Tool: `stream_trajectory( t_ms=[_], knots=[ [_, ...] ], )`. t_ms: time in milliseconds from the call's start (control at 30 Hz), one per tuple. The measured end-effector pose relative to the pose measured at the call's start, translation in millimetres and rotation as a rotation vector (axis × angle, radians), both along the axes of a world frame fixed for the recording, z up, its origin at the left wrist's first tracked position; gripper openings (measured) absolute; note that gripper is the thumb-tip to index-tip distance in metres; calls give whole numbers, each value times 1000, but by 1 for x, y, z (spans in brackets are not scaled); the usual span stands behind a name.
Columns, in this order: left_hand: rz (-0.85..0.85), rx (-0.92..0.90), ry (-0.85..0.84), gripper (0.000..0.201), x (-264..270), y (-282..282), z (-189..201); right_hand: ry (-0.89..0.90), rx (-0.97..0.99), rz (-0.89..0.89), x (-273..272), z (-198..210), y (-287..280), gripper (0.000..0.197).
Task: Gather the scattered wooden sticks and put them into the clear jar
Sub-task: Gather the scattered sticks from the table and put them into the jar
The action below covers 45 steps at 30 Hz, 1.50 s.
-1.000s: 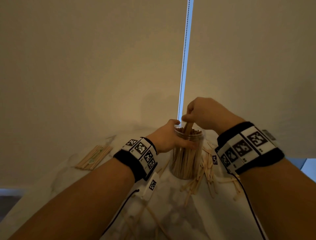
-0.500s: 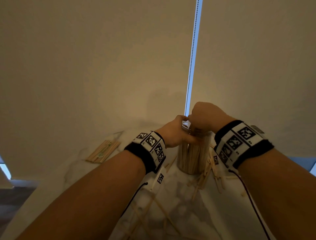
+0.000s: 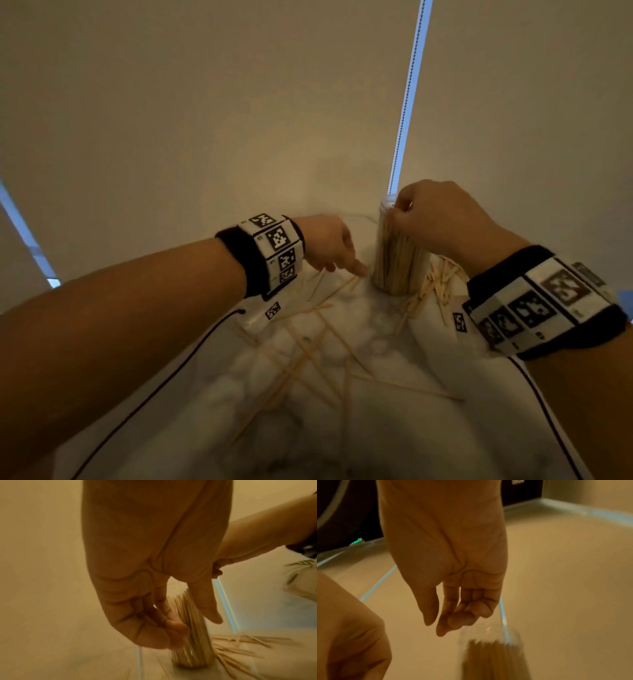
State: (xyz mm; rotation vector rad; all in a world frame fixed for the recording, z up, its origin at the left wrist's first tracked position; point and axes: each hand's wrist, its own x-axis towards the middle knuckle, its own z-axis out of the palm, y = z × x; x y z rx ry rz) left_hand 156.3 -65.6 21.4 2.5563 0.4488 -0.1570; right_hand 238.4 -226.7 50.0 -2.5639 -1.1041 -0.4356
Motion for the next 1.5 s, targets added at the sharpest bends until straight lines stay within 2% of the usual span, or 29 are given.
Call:
stream_trajectory(
  t_ms=[67,133,233,333,533,667,767,867,967,1100,1233,1500],
  knots=[
    [-30,93,102,49,-34,1,-4,166,-146,90,-25,-14,-1,24],
    [-63,189,255,57,-66,0,-12,321,-393,155,-44,-30,-1,25],
    [-84,224,465,63,-107,-2,-33,365,-830,132,-64,-46,-9,37],
    [-86,169,515,57,-130,-1,-50,346,-1027,51,-75,-57,-22,35],
    [-17,4,399,31,-131,1,-55,403,-957,48,-89,-65,-32,19],
    [-9,29,346,23,-127,-5,-53,509,-827,4,-91,-63,-34,17],
    [11,137,296,35,-124,-9,-53,591,-635,11,-98,-61,-29,25],
    [-18,275,276,53,-120,-17,-53,643,-605,32,-115,-67,-15,38],
    [-71,403,251,44,-112,-28,-57,549,-647,65,-129,-72,-3,42],
    [-79,415,221,28,-105,-31,-57,578,-688,94,-129,-69,2,26],
    [-114,391,265,33,-100,-28,-59,565,-744,51,-126,-63,-1,24],
    [-174,489,251,35,-97,-36,-67,302,-820,16,-118,-64,-13,35]
  ],
)
